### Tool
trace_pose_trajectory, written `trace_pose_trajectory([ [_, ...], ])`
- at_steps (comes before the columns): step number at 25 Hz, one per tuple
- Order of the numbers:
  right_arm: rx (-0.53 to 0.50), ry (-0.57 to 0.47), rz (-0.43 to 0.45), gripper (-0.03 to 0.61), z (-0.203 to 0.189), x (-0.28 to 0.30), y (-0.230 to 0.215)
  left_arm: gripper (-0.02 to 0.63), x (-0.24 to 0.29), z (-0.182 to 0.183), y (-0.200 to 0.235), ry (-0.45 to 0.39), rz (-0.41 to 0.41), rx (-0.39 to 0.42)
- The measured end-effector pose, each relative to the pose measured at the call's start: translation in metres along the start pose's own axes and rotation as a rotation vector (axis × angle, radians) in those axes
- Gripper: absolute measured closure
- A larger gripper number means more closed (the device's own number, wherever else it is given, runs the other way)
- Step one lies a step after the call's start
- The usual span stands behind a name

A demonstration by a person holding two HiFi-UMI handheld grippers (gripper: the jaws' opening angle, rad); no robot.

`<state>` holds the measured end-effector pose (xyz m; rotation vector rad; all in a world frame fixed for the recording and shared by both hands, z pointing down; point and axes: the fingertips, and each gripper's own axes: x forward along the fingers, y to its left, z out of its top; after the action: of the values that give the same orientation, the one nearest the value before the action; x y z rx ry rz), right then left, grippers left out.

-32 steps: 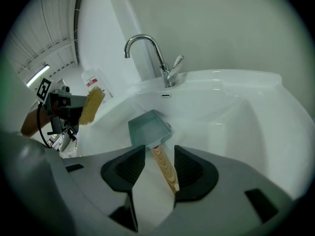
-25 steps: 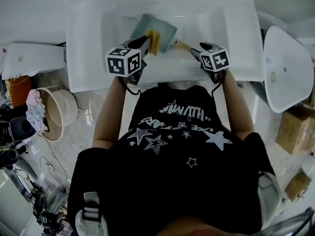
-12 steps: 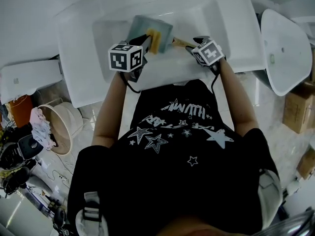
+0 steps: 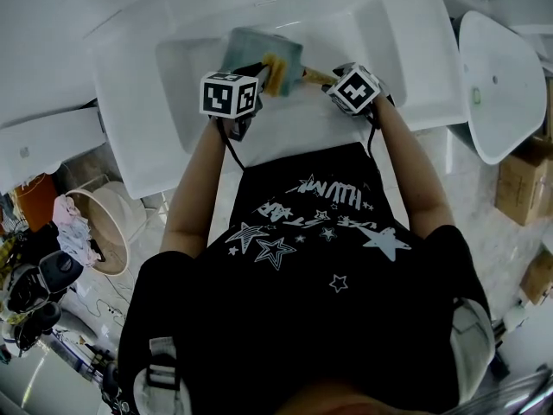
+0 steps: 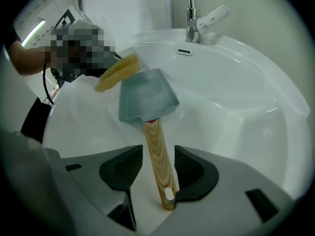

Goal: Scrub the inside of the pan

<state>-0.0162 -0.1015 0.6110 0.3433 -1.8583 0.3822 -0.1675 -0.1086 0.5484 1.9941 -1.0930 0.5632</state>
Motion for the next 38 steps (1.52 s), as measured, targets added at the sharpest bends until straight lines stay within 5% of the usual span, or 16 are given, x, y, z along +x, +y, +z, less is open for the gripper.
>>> trace_pose_trajectory([
  [14, -0.012, 0.156, 0.108, 0.410, -0.010, 0.026, 0.013, 0.571, 0.045, -0.016, 0.010, 0.147, -0.006, 0.025],
  [24, -0.086, 0.139, 0.067, 0.433, -0.002, 0.029, 0.005, 0.571, 0.066, -0.037, 0.024, 0.275, 0.034, 0.019],
  [38, -0.088, 0.130, 0.059, 0.433, 0.003, 0.030, 0.005, 0.571, 0.091, -0.041, 0.027, 0.314, 0.098, 0.082],
])
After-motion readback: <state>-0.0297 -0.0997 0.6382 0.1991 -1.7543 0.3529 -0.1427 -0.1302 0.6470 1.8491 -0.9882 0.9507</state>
